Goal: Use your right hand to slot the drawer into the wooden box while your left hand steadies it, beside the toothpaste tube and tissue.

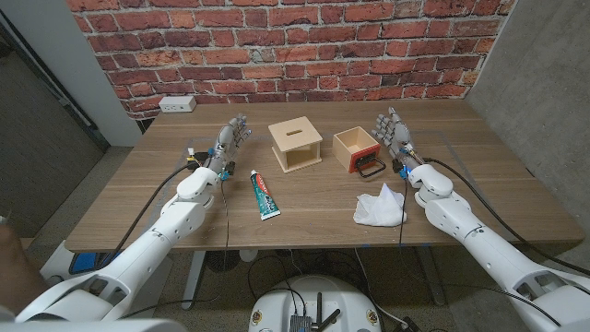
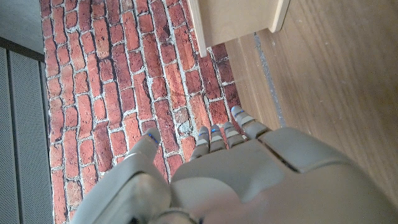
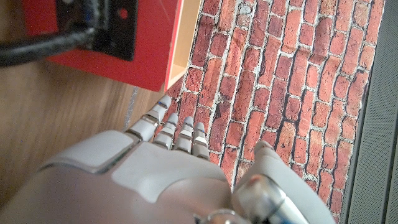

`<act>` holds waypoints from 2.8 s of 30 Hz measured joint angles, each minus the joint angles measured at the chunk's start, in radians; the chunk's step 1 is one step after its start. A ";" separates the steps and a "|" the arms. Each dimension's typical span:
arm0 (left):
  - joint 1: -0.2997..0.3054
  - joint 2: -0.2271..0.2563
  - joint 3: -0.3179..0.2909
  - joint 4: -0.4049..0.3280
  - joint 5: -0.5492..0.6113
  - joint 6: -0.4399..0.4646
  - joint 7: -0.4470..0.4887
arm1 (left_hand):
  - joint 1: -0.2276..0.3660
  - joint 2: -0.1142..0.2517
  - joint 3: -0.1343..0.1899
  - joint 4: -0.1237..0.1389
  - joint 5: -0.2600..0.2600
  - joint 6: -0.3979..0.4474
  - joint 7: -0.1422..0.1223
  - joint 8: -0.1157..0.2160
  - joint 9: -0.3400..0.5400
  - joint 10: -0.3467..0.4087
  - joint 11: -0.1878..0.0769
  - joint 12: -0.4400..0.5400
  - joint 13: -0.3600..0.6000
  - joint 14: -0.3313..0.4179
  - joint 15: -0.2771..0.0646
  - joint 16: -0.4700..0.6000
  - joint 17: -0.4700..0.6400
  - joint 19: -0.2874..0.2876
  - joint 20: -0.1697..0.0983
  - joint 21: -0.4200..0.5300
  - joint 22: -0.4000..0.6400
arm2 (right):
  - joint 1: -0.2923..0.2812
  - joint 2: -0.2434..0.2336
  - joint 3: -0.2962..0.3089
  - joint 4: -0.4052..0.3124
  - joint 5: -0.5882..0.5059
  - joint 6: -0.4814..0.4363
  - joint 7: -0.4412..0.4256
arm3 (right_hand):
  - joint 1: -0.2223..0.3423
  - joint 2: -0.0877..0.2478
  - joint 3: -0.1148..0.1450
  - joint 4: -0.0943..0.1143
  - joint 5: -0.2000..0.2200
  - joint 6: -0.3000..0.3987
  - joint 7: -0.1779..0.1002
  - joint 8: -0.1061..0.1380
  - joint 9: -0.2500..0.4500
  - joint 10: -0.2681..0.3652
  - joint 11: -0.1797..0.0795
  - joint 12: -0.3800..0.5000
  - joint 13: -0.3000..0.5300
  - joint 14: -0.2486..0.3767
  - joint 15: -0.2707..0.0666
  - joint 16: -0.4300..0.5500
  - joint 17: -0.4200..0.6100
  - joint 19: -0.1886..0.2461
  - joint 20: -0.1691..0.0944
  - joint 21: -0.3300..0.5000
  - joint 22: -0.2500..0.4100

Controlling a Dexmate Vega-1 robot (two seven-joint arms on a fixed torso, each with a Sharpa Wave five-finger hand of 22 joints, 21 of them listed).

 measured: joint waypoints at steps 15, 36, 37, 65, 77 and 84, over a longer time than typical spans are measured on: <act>0.054 0.037 -0.026 -0.080 0.004 0.013 0.062 | 0.001 0.001 0.005 -0.005 0.000 0.000 0.000 0.000 0.000 0.000 0.000 0.000 0.000 0.000 0.000 0.000 0.000 0.000 0.000 0.000 0.000 | 0.013 0.008 -0.008 0.016 -0.013 0.010 -0.005 | 0.000 0.000 0.000 0.000 0.000 0.000 0.000 0.004 0.000 0.000 0.000 0.000 0.000 -0.005 -0.005 0.000 -0.008 0.000 0.000 0.000 0.000; 0.059 0.049 -0.025 -0.114 0.016 0.026 0.069 | 0.001 0.001 0.016 -0.017 0.000 0.000 0.000 0.004 0.000 0.008 0.000 0.007 0.000 0.004 -0.004 0.004 0.000 0.004 0.004 0.000 0.000 | -0.038 -0.047 0.016 -0.046 -0.045 0.019 -0.048 | 0.000 0.000 0.008 -0.008 0.007 0.003 -0.003 0.011 0.000 0.011 -0.011 0.000 0.000 -0.002 -0.001 0.004 -0.022 0.000 0.000 0.000 0.000; 0.059 0.049 -0.024 -0.115 0.016 0.026 0.069 | 0.001 0.001 0.017 -0.017 0.000 0.000 0.000 0.004 0.000 0.008 0.000 0.007 -0.001 0.004 -0.004 0.004 0.000 0.004 0.004 0.000 0.000 | -0.038 -0.047 0.016 -0.046 -0.049 0.020 -0.051 | 0.000 0.000 0.008 -0.008 0.007 0.003 -0.003 0.011 0.000 0.011 -0.011 0.000 0.000 -0.002 -0.001 0.004 -0.025 0.000 0.000 0.000 0.000; 0.092 0.049 -0.024 -0.170 0.035 0.040 0.123 | 0.001 0.001 0.032 -0.032 0.000 0.010 0.004 0.004 0.000 0.020 0.002 0.007 -0.003 0.019 0.000 0.004 0.000 0.013 0.002 0.000 -0.003 | -0.097 -0.176 0.027 -0.199 -0.229 0.002 -0.142 | 0.012 0.011 0.032 -0.032 0.012 0.023 -0.023 0.015 -0.003 0.034 -0.034 0.008 -0.003 0.020 -0.005 0.008 -0.065 -0.071 0.000 -0.025 0.000; 0.109 0.054 -0.030 -0.200 0.044 0.051 0.157 | 0.001 0.001 0.033 -0.033 0.000 0.010 0.004 0.004 0.000 0.020 0.002 0.007 -0.003 0.019 0.000 0.003 0.000 0.014 0.004 0.007 0.000 | -0.107 -0.217 0.027 -0.241 -0.324 -0.015 -0.179 | 0.028 0.006 0.041 -0.050 0.012 0.008 -0.050 0.012 -0.003 0.018 -0.049 0.003 -0.003 0.020 -0.005 0.003 -0.087 -0.114 0.001 -0.025 0.005; 0.111 0.057 -0.031 -0.211 0.048 0.063 0.171 | 0.001 0.001 0.037 -0.037 0.000 0.010 0.004 0.004 0.000 0.020 0.002 0.007 -0.003 0.019 0.000 0.003 0.000 0.014 0.004 0.007 0.000 | -0.121 -0.262 0.024 -0.300 -0.402 -0.042 -0.204 | 0.028 0.006 0.047 -0.064 0.012 -0.009 -0.059 0.007 -0.003 -0.001 -0.050 -0.001 -0.003 0.020 -0.005 0.003 -0.104 -0.151 0.003 -0.025 0.005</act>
